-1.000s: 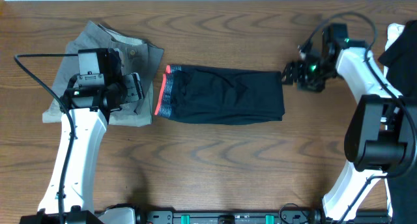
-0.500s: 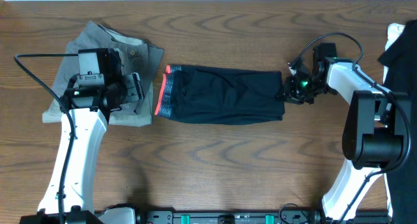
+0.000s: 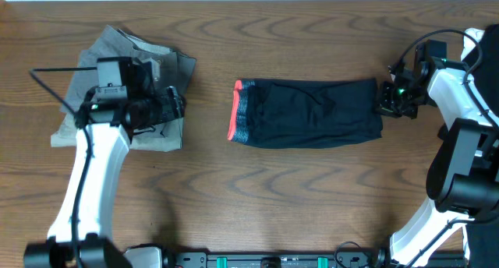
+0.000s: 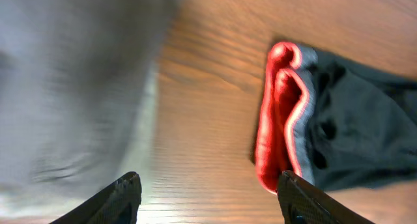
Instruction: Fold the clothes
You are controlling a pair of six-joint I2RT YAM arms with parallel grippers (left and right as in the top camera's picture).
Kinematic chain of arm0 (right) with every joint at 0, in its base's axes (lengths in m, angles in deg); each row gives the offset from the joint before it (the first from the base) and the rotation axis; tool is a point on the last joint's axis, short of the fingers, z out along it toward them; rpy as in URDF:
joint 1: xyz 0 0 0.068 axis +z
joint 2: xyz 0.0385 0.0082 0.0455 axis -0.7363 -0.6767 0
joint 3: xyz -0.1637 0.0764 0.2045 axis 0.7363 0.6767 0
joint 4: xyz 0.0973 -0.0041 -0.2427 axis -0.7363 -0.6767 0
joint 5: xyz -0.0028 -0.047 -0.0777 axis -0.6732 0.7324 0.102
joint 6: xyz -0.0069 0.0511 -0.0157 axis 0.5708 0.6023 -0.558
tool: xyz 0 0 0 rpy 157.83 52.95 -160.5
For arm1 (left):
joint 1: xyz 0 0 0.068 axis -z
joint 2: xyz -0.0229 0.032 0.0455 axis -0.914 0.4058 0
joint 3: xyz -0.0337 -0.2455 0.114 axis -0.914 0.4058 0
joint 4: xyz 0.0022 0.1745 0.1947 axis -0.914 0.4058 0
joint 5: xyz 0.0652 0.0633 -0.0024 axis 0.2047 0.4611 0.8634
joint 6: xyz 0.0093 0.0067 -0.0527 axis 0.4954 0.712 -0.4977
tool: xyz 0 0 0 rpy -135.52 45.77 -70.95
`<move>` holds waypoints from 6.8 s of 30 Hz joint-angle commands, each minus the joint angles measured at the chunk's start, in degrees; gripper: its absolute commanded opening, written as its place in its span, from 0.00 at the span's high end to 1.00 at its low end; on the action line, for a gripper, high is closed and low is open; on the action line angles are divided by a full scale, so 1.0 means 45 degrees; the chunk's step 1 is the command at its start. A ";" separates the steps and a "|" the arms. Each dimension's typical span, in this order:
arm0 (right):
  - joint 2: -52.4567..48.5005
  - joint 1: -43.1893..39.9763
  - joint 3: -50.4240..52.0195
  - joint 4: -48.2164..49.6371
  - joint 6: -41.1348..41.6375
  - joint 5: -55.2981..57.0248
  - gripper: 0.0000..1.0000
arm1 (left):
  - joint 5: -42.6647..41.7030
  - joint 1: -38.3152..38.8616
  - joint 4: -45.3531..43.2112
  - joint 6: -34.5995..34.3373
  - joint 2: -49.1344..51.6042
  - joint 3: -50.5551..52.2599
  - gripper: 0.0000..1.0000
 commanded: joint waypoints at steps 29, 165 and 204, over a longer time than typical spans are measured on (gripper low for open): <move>0.2458 0.0000 -0.0520 -0.0126 -0.0262 -0.0976 0.44 | -0.5003 0.3589 -0.6776 -0.2550 0.7631 -0.0209 0.11; 0.1054 0.3755 -0.0510 0.3774 -0.0981 -0.2788 0.70 | -0.5153 0.0374 -0.4197 0.0287 0.4090 -0.2890 0.94; 0.7932 0.3079 -0.0510 0.2259 -0.2040 -0.0986 0.27 | -0.0495 -0.3789 0.4104 0.4099 -0.5212 -0.4046 0.02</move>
